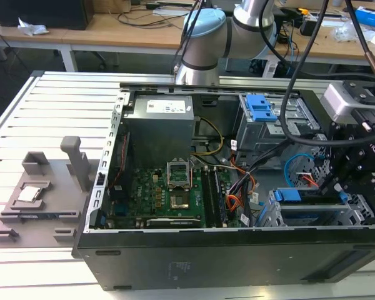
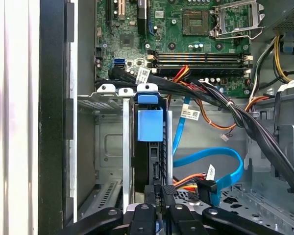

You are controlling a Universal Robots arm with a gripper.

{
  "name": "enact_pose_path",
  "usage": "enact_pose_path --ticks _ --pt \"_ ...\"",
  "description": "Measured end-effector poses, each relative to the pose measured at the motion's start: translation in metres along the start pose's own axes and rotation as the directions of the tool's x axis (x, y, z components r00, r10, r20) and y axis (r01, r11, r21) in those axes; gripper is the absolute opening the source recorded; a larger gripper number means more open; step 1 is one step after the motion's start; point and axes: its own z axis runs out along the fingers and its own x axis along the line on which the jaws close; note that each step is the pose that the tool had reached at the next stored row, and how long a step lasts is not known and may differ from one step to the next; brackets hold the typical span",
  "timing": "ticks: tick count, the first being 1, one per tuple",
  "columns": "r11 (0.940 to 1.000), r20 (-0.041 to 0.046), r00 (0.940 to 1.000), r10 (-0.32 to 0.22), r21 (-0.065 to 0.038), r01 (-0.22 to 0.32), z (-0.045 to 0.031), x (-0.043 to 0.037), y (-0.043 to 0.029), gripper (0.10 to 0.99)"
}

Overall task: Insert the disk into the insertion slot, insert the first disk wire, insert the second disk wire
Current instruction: 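Insert the first disk wire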

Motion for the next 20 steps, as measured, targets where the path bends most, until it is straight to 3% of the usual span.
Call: enact_pose_path --ticks 2,3,6,9,11,14,19,20 --pt "1.0000 0.0003 1.0000 0.000 0.000 0.000 0.0002 0.0002 0.0000 0.184" --pt "1.0000 0.0005 1.0000 0.000 0.000 0.000 0.0002 0.0003 0.0000 0.247" --pt "1.0000 0.0000 1.0000 0.000 0.000 0.000 -0.0022 0.0005 0.0001 0.247" --pt "1.0000 -0.0001 1.0000 0.000 0.000 0.000 -0.0132 0.0004 0.0007 0.247" --pt "1.0000 0.0000 1.0000 0.000 0.000 0.000 -0.0252 0.0003 0.0012 0.247" --pt "1.0000 0.0000 1.0000 0.000 0.000 0.000 -0.0338 0.0002 0.0016 0.247" --pt "1.0000 0.0002 1.0000 0.000 0.000 0.000 -0.0404 -0.0003 0.0019 0.235" --pt "1.0000 0.0002 1.0000 0.000 0.000 0.000 -0.0406 -0.0004 0.0020 0.169"
